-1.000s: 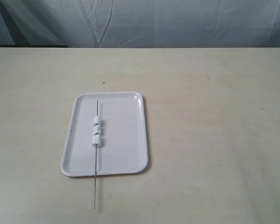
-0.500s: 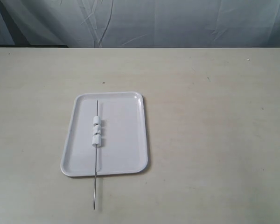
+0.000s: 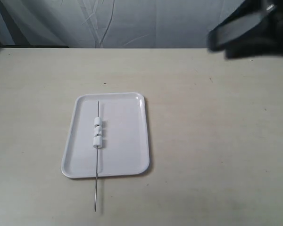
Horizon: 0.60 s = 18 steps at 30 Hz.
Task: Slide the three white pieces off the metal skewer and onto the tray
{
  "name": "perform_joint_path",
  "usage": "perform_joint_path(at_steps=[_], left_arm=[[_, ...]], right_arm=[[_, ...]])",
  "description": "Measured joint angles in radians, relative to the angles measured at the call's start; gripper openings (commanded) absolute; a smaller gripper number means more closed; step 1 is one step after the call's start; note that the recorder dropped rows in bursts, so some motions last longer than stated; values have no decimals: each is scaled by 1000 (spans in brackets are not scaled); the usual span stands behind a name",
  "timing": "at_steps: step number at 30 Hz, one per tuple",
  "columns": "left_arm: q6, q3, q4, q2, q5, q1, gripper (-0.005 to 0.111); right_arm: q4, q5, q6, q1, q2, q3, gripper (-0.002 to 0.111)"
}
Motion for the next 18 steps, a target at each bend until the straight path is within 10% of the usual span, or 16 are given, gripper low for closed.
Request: perform_joint_path(at_steps=[6,12,18], left_arm=[[-62,70,159,317,-306,0,11],[-50,95,173,514,-248,0,42],[-45,95,174,599,-172,0,48]], right_arm=[[38,-34,-28,180,272,24,39],[40,-245,-18,385,491,24,39],[40,-384,68,532,691,-1,39]])
